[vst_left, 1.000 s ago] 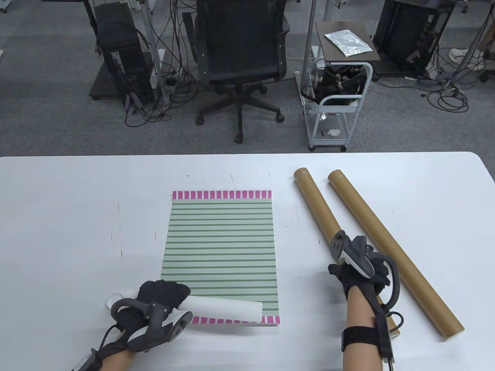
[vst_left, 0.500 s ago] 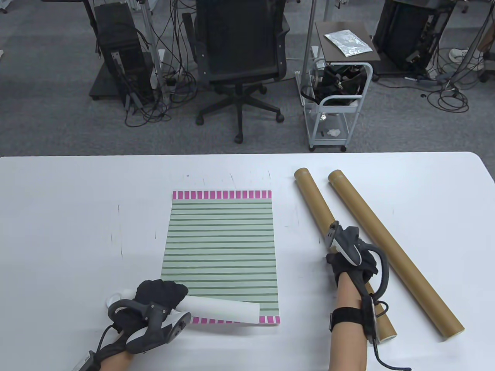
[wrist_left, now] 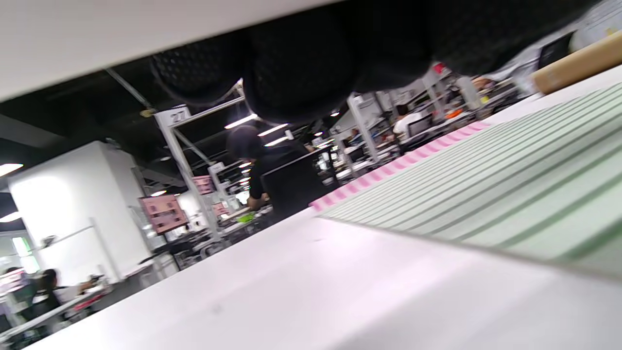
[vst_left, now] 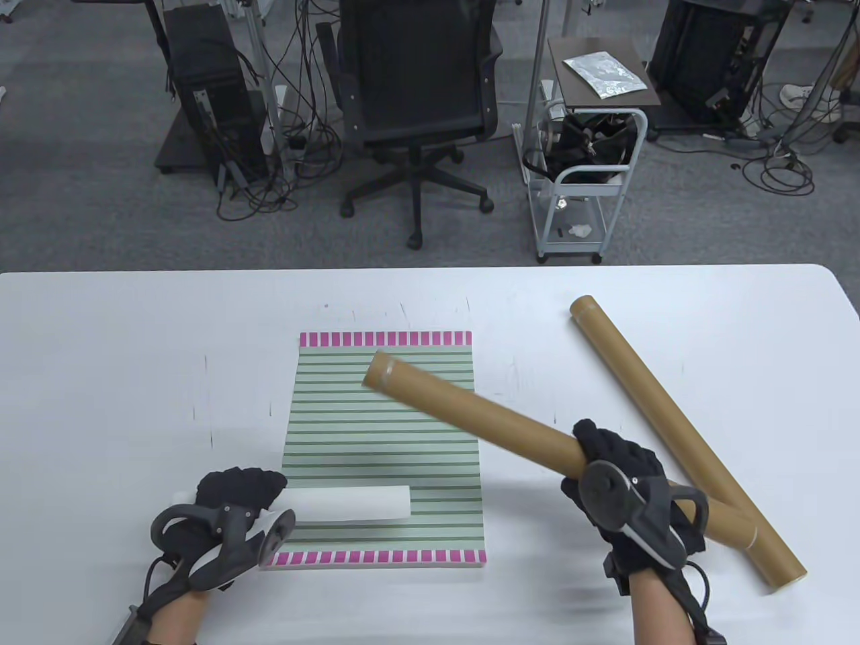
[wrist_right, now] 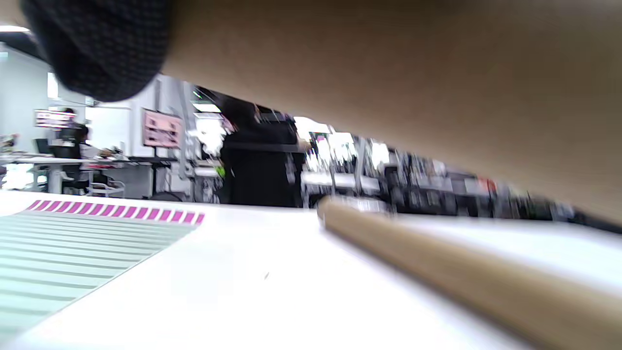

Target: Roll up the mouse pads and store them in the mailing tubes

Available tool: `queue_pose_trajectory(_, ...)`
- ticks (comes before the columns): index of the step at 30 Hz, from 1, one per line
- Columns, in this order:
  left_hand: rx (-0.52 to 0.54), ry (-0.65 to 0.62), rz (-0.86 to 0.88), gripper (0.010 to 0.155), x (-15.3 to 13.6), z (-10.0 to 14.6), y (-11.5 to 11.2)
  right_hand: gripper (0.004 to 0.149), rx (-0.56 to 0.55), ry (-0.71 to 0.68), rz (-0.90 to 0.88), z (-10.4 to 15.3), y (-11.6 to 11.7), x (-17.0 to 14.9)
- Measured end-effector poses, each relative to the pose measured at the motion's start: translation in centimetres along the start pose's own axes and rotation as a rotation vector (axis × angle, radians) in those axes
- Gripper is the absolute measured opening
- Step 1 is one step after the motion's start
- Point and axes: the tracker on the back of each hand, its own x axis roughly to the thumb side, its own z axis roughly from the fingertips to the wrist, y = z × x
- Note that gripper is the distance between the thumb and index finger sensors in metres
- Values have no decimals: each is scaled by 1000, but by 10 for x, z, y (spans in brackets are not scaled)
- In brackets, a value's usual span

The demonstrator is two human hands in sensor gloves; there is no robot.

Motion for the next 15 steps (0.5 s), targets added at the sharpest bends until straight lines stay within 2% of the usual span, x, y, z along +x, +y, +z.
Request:
queue_pose_trajectory(3,-57,108,33,41,-22,-1,-12,75,-123,-33,-14,24,-6,2)
queue_pose_trajectory(5,-101,167,76,41,-33,-1,-21,76,-136,-57,91,29,-12,6)
queue_pose_trajectory(6,-121,200,86,41,-37,0,-24,76,-185,-56,143,31,-14,10)
queue_pose_trajectory(9,-131,225,78,41,-42,1,-27,76,-198,-79,252,34,-14,17)
queue_pose_trajectory(15,-105,204,86,41,-36,1,-24,75,-172,-79,317,32,-7,19)
